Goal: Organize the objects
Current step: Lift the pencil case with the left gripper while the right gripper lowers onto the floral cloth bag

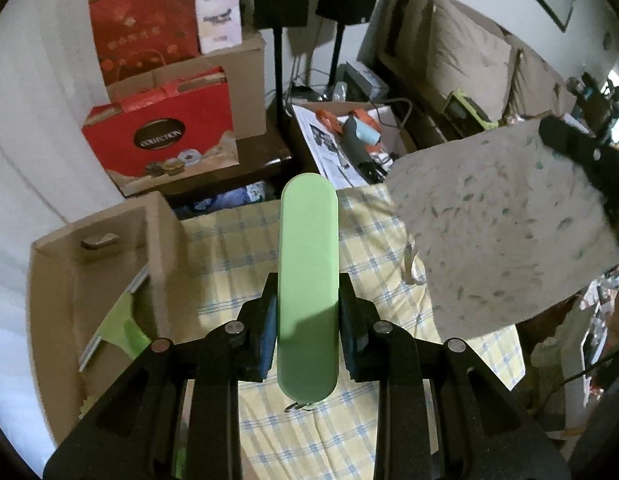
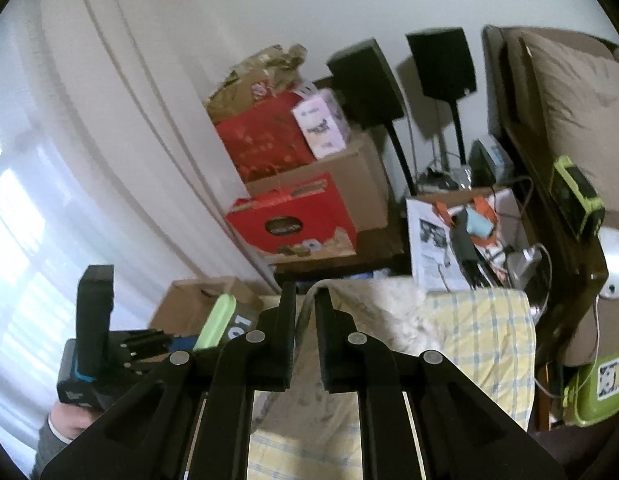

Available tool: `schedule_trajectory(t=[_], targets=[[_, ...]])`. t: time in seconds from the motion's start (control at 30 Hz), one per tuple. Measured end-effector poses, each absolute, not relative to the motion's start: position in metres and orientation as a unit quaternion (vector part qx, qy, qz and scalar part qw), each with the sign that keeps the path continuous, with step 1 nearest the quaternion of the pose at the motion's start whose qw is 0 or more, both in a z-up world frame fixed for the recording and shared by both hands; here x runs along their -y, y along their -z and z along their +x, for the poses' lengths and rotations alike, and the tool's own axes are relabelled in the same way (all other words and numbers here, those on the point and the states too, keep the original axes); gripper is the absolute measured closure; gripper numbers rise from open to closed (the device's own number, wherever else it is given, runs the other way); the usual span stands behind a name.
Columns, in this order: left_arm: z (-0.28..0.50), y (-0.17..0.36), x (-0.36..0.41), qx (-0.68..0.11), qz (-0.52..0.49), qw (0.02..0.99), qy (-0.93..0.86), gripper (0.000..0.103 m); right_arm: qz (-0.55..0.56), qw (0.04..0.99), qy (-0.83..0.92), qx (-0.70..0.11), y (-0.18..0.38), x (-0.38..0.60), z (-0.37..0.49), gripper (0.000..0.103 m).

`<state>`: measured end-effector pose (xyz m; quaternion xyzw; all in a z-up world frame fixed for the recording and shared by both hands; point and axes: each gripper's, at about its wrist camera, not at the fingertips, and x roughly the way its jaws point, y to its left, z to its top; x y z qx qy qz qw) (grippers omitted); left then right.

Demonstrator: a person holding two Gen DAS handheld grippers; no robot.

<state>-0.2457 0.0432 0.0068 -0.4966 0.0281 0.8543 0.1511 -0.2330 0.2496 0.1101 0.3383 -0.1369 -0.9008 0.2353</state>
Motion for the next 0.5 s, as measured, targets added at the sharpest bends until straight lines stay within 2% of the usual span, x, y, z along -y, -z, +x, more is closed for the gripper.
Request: schedule_trajectory(t=[0.3,0.4,0.43,0.47,0.5], targets=[[-0.235,-0.030,-0.009,-0.016,-0.488,0.123,-0.864,0.078,0.330,0.263,0.901,0.099,-0.160,-0.206,-0.230,0.095],[-0.231,-0.026,-0.004,-0.012,-0.492,0.120,-0.862,0.078,0.361,0.242,0.898,0.073,-0.141,-0.198,-0.232,0.089],[-0.229,-0.023,-0.003,-0.012,-0.494,0.120,-0.861,0.078,0.380,0.236,0.892,0.070,-0.125,-0.196,-0.233,0.084],[-0.228,-0.020,-0.002,-0.012,-0.497,0.120,-0.859,0.078,0.388,0.233,0.889,0.071,-0.116,-0.197,-0.234,0.074],[-0.227,-0.017,-0.003,-0.012,-0.499,0.120,-0.858,0.078,0.398,0.230,0.885,0.072,-0.103,-0.197,-0.234,0.069]])
